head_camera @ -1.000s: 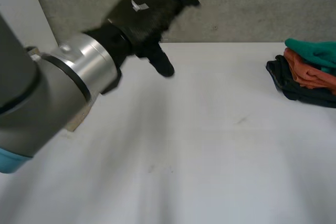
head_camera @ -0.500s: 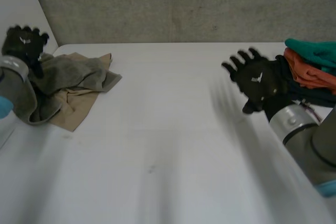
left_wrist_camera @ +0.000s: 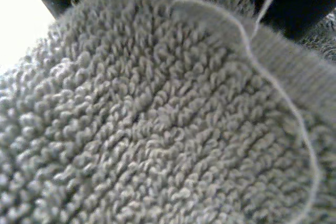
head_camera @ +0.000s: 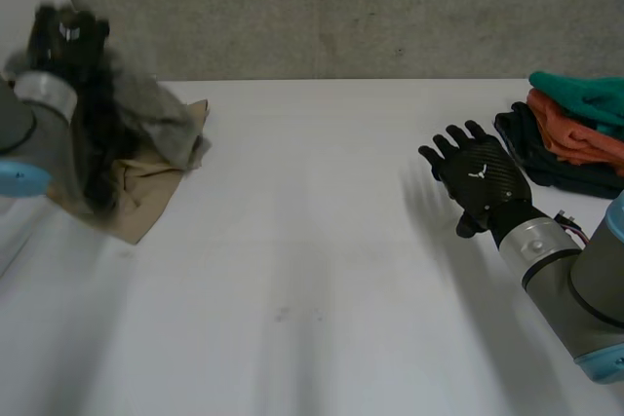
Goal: Fold the laundry.
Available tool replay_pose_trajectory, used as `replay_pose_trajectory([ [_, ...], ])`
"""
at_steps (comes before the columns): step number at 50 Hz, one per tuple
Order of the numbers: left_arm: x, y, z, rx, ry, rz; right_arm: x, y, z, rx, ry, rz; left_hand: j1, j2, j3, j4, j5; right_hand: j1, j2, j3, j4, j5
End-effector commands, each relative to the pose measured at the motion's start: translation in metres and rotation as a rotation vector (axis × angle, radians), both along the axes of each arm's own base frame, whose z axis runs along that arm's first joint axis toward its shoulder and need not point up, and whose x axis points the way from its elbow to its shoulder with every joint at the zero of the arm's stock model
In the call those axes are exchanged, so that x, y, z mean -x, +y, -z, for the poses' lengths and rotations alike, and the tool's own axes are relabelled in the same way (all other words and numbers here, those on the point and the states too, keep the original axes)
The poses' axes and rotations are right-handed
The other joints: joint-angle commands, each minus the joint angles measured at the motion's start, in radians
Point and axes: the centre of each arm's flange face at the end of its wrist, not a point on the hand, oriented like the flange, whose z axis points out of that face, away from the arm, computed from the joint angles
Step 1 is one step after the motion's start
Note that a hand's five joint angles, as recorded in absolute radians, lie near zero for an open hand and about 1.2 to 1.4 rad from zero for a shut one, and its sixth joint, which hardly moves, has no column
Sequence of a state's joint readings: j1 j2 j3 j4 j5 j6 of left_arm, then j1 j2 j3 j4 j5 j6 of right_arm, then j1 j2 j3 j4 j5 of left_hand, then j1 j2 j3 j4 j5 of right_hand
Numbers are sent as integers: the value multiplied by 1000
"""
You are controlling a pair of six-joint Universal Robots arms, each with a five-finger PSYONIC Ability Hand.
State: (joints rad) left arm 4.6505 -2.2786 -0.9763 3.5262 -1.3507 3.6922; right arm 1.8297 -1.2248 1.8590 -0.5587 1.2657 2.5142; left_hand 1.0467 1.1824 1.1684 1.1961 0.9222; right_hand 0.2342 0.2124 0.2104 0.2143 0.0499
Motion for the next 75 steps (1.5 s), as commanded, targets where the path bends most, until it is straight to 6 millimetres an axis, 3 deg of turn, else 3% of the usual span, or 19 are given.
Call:
replay_pose_trajectory([
  [1, 66, 92, -83, 77, 214, 254, 3, -3, -6, 19, -7, 38, 350, 214, 228, 200, 300, -60, -38, -36, -40, -50],
  [5, 99, 138, -88, 18, 302, 393, 6, -5, -12, 35, -18, 71, 350, 214, 228, 200, 300, -60, -38, -36, -40, -50],
  [8, 132, 170, -64, -82, 312, 493, 8, -6, -20, 54, -27, 88, 350, 214, 228, 200, 300, -60, -38, -36, -40, -50],
  [11, 169, 202, -20, -208, 275, 589, 13, -10, -23, 61, -32, 106, 350, 214, 228, 200, 300, -60, -38, -36, -40, -50],
  [13, 198, 224, 29, -331, 220, 651, 18, -13, -23, 61, -33, 121, 350, 214, 228, 200, 300, -60, -38, -36, -40, -50],
  [19, 220, 248, 100, -475, 69, 673, 18, -13, -23, 50, -44, 124, 324, 188, 202, 174, 274, -60, -38, -36, -40, -50],
  [20, 223, 256, 110, -490, 13, 681, 18, -13, -23, 47, -43, 124, 1, -135, -121, -149, -49, -60, -38, -36, -40, -50],
  [22, 226, 264, 111, -482, -36, 692, 18, -13, -23, 47, -43, 124, -222, -357, -343, -371, -272, -60, -38, -36, -40, -50],
  [26, 226, 270, 97, -421, -89, 669, 18, -14, -24, 48, -46, 125, -612, -748, -734, -762, -663, -60, -38, -36, -40, -50],
  [28, 218, 268, 67, -361, -58, 604, 19, -14, -26, 46, -56, 127, -686, -822, -808, -835, -736, -60, -38, -36, -40, -50],
  [32, 201, 271, 34, -305, -13, 511, 19, -11, -33, -14, -111, 128, -777, -913, -899, -927, -827, -60, -38, -36, -40, -50],
  [38, 170, 280, 11, -289, 45, 391, 17, -2, -44, -251, -169, 115, -815, -951, -937, -965, -866, -60, -38, -36, -40, -50],
  [48, 131, 292, 53, -550, 231, 292, 29, 10, -53, -572, -120, 124, -775, -910, -896, -924, -825, -60, -38, -36, -40, -50],
  [53, 127, 294, 70, -688, 313, 266, 32, 0, -31, -646, -119, 112, -625, -761, -747, -774, -675, 62, 84, 86, 82, 72],
  [58, 128, 288, 107, -818, 289, 209, 30, -4, -14, -660, -95, 96, -598, -734, -720, -748, -648, 65, 87, 89, 85, 75],
  [67, 133, 275, 123, -840, 281, 190, 29, -9, 11, -665, -82, 97, -528, -664, -650, -677, -578, 197, 219, 221, 217, 207],
  [71, 138, 269, 127, -835, 282, 192, 29, -10, 14, -660, -81, 96, -528, -664, -650, -677, -578, 549, 570, 572, 568, 558],
  [73, 141, 266, 130, -836, 279, 193, 28, -12, 15, -642, -86, 92, -528, -664, -650, -677, -578, 1016, 1038, 1040, 1036, 1026],
  [75, 145, 262, 135, -839, 275, 193, 29, -13, 15, -627, -87, 94, -525, -661, -647, -674, -575, 1162, 1184, 1186, 1182, 1172],
])
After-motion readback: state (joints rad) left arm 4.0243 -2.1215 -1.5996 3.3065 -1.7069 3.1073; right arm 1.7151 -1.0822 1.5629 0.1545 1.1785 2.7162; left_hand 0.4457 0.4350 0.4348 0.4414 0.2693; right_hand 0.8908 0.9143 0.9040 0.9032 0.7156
